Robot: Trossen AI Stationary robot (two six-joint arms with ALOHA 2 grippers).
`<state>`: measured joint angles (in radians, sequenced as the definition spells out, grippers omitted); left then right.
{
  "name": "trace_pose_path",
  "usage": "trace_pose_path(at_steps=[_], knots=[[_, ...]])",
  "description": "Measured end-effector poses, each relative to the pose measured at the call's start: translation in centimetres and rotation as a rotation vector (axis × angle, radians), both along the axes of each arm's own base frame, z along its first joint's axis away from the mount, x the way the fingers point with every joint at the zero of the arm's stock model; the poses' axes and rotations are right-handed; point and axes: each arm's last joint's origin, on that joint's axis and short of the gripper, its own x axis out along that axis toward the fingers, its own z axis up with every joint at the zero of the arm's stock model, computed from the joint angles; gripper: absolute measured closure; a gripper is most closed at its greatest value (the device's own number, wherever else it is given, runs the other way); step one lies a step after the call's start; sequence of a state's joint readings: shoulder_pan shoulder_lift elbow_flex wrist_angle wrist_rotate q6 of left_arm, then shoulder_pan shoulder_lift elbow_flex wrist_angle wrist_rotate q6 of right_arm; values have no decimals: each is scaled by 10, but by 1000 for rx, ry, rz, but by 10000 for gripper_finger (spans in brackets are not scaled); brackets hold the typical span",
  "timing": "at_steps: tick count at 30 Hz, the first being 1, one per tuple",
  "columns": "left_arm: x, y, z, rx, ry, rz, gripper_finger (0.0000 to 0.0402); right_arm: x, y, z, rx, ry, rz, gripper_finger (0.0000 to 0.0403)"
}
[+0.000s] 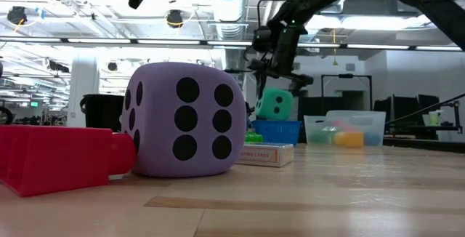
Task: Pick & Place Toys
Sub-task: Put the blue dice into the blue bin
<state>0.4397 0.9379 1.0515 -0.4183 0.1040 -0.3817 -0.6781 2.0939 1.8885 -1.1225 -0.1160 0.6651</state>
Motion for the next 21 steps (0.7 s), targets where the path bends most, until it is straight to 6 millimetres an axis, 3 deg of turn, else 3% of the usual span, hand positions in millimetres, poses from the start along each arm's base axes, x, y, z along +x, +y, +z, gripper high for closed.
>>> trace_pose_path(at_steps=[5,21], knots=[[0,0,0,0,0,0,193,2,-3,-10,15,13,9,49],[0,0,0,-1,0,0,193,-6,-16,-8,-10,1,-37,49]])
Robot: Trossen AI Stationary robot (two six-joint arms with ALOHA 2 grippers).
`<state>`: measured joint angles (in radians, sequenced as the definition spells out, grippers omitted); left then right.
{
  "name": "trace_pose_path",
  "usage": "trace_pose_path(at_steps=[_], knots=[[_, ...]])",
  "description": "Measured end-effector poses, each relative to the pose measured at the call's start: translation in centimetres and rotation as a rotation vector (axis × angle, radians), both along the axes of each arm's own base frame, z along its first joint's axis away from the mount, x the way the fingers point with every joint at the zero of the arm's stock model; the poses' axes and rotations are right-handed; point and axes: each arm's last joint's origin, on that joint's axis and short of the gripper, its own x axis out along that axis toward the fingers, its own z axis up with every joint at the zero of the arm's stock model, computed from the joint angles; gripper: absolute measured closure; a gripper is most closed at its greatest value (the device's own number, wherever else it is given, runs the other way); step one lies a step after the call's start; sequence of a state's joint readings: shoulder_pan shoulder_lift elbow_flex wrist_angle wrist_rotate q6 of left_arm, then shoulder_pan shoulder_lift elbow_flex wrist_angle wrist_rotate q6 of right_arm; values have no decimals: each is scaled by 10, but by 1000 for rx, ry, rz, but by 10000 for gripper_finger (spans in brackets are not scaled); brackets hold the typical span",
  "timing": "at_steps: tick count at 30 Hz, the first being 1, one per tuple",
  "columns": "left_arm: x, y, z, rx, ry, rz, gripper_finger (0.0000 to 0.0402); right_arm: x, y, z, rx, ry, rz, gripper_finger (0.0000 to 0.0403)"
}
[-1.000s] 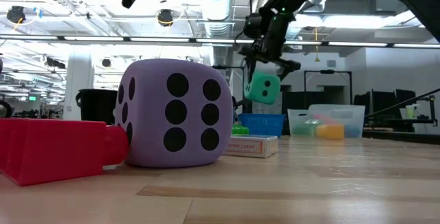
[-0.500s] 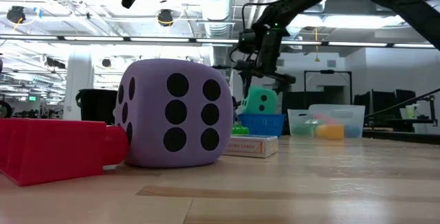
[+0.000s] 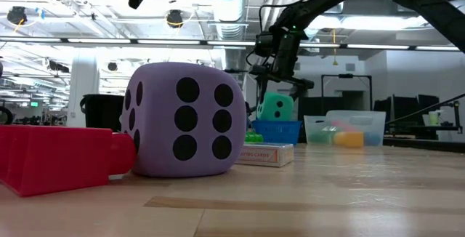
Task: Pick & Place Toys
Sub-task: Put the blue dice into the blue bin
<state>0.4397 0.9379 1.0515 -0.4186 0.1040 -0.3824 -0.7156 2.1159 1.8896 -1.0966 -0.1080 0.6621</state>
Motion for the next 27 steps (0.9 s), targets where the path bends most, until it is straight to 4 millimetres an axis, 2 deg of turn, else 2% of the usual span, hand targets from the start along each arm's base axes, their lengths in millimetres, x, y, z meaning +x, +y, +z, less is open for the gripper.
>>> trace_pose_path(at_steps=[27], knots=[[0,0,0,0,0,0,193,3,3,0,18,-15,14,48]])
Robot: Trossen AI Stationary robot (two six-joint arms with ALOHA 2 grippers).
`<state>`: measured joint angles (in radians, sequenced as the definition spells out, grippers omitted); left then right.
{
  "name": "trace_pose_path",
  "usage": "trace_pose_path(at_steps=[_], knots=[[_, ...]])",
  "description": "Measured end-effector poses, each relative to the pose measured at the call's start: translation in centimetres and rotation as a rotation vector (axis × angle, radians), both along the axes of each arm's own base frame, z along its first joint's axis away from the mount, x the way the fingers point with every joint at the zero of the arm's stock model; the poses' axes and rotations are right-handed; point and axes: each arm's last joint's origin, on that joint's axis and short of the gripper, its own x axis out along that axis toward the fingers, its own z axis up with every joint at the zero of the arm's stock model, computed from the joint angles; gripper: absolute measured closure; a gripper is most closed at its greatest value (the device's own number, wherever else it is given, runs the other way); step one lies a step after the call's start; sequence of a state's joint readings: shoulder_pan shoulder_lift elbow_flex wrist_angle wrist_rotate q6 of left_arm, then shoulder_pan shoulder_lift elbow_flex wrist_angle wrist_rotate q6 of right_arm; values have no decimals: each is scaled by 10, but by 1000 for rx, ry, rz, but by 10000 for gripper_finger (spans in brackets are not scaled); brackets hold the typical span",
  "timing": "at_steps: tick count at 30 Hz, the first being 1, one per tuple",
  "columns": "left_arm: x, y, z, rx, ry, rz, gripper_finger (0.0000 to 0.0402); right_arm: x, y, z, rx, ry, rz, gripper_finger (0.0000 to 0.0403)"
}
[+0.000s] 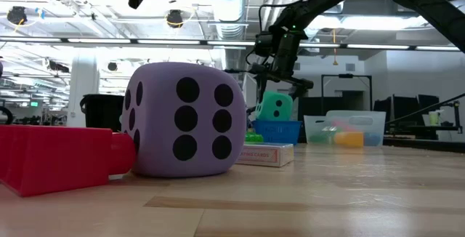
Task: Pick & Place Toys
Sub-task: Put the blue dice into the blue bin
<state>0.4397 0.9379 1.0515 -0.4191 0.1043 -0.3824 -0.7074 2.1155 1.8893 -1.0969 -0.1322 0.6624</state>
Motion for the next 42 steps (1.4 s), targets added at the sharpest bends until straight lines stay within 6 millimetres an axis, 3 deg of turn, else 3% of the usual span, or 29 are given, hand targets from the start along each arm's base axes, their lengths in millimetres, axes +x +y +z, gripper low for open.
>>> trace_pose_path(at_steps=[15,42], knots=[[0,0,0,0,0,0,193,0,1,0,19,-14,6,6],[0,0,0,0,0,0,193,4,5,0,14,-15,43,3]])
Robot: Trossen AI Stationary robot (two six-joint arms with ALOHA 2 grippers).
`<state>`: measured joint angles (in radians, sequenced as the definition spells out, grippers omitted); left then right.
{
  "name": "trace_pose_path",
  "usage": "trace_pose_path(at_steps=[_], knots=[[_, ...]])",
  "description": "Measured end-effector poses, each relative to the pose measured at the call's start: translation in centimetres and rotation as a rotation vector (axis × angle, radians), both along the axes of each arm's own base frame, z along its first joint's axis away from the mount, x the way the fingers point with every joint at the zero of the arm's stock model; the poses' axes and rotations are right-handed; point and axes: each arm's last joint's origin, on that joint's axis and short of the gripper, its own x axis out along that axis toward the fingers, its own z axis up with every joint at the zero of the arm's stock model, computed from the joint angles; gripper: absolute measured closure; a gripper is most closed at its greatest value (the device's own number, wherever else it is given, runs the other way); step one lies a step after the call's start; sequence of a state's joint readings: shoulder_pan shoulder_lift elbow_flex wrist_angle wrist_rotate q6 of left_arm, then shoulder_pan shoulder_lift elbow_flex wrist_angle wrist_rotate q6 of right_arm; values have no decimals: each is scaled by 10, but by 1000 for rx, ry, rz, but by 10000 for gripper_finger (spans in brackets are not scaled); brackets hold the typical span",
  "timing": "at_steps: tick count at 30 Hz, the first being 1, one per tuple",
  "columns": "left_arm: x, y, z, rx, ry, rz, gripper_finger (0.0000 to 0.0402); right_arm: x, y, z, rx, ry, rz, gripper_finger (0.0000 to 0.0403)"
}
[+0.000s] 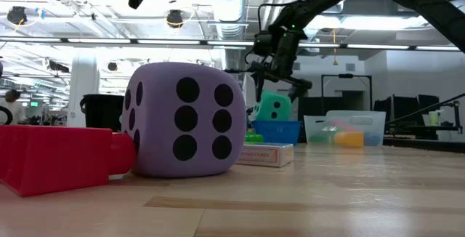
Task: Pick & Place Toys
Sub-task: Put the blue dice into the blue bin
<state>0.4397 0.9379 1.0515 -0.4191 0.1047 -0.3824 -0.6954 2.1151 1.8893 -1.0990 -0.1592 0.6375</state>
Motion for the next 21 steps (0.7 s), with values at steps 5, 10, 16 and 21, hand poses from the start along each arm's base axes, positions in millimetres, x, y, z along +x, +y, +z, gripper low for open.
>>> trace_pose_path(at_steps=[5,10,16,21], knots=[[0,0,0,0,0,0,193,2,0,0,-16,-3,5,3],[0,0,0,0,0,0,193,-1,0,3,3,-7,-38,3],[0,0,0,0,0,0,193,-1,1,2,18,-1,-40,3],[0,0,0,0,0,-1,193,1,3,3,-6,-15,39,3]])
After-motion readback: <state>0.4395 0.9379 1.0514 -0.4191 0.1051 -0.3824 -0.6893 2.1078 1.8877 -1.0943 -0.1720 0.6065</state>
